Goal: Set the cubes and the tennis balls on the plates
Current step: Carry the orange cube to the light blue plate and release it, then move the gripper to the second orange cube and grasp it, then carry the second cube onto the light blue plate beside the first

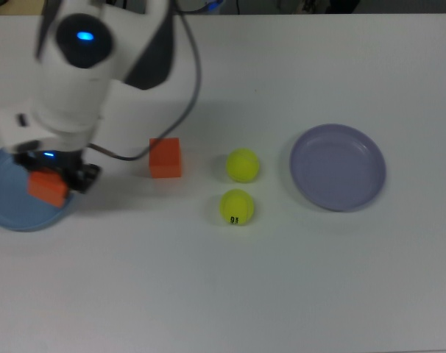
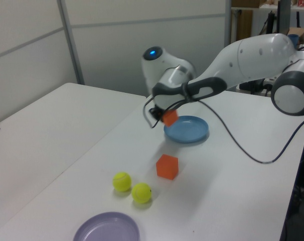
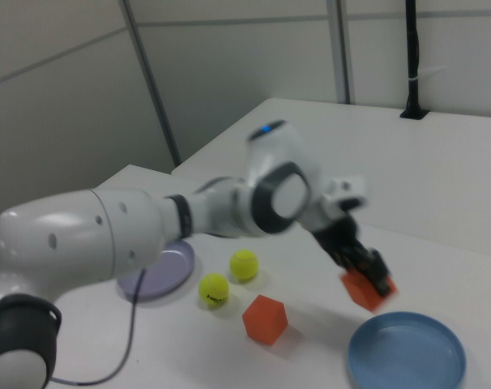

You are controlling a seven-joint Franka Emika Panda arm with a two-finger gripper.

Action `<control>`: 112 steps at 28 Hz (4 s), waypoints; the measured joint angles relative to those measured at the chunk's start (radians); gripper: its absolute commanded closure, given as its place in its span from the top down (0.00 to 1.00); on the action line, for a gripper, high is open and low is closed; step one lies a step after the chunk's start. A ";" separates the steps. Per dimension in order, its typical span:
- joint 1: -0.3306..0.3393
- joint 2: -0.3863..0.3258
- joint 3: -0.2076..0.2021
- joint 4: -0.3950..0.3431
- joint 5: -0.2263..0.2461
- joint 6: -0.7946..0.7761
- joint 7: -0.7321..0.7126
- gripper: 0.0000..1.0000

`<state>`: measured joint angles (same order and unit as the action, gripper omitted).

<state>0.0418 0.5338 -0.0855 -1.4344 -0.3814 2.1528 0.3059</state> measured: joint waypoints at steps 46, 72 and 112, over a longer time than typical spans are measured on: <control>0.083 -0.084 0.296 -0.053 0.047 -0.645 -0.035 1.00; 0.059 0.056 0.285 -0.037 -0.054 -0.450 -0.001 0.00; -0.116 0.005 0.187 0.049 0.018 -0.322 -0.079 1.00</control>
<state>-0.0746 0.5391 0.1018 -1.3852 -0.3634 1.8311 0.2268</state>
